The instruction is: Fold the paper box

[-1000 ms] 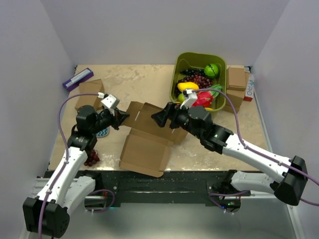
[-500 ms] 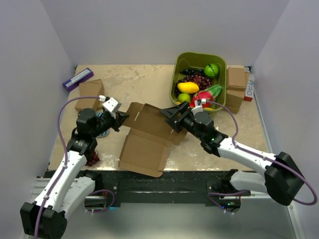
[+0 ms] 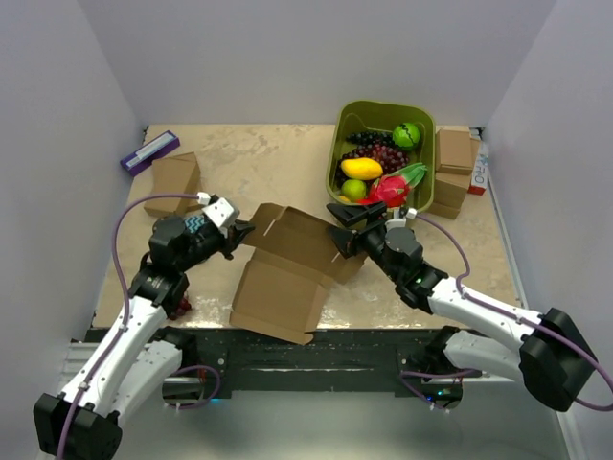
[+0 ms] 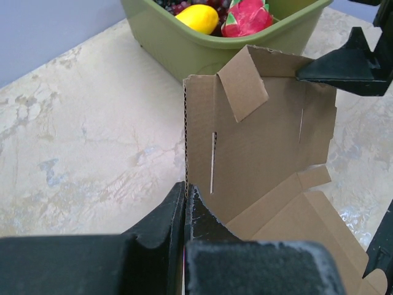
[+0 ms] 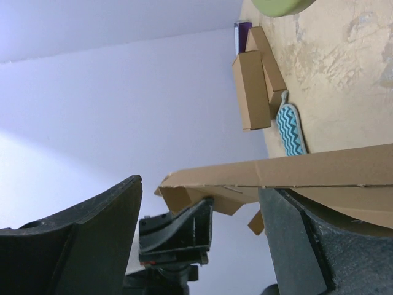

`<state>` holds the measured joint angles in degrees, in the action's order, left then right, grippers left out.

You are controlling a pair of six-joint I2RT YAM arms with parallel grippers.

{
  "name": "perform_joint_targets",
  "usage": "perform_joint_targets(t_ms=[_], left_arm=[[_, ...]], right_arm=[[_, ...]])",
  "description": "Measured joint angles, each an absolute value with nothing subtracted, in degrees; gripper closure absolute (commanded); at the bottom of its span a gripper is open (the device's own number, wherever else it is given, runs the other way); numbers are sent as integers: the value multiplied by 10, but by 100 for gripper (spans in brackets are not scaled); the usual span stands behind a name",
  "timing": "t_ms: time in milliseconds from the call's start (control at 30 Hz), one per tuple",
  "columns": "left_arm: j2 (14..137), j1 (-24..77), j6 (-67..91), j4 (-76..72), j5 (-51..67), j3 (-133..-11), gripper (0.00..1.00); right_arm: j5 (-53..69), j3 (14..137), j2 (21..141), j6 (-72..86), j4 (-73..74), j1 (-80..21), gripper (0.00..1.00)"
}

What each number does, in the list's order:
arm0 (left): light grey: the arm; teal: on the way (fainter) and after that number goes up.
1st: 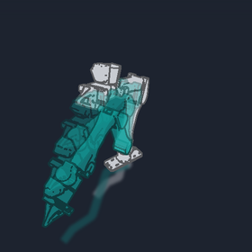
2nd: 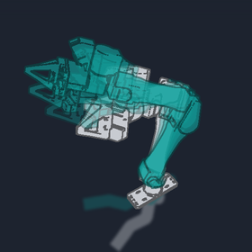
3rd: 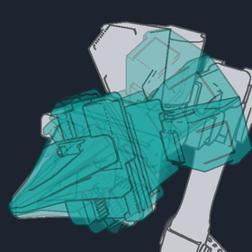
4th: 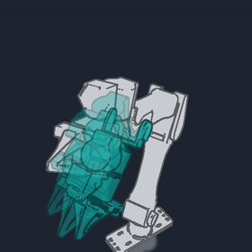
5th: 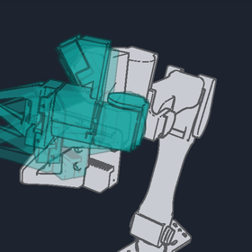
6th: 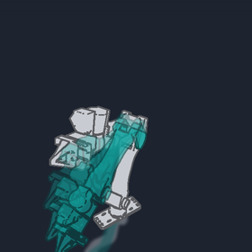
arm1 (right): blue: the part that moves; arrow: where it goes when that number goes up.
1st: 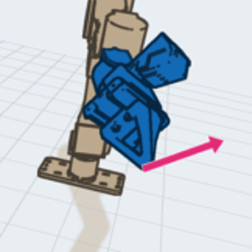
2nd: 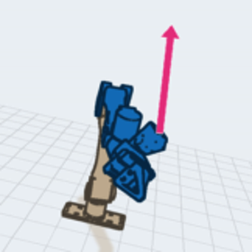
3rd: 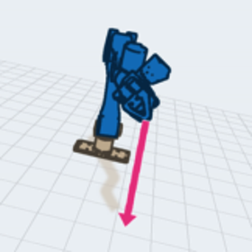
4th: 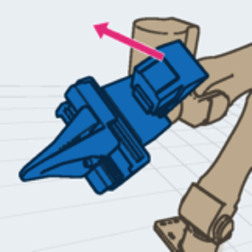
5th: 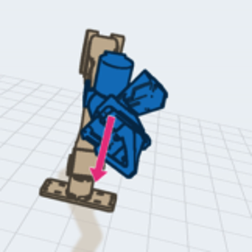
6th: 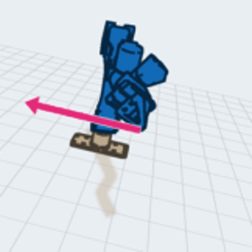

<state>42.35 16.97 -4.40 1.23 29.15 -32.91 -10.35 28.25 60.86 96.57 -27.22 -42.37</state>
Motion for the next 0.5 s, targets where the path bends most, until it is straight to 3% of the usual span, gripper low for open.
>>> perform_joint_targets(t_ms=[100, 333, 500], left_arm=[[414, 181, -54, 8, 291, -329, 100], [392, 198, -67, 1, 289, -308, 100], [394, 208, -68, -3, 289, -303, 100]], right_arm=[[-106, 283, 617, 990, -273, -422, 23], [-101, 283, 665, 1020, -274, -420, 42], [-99, 283, 683, 1020, -274, -420, 50]])
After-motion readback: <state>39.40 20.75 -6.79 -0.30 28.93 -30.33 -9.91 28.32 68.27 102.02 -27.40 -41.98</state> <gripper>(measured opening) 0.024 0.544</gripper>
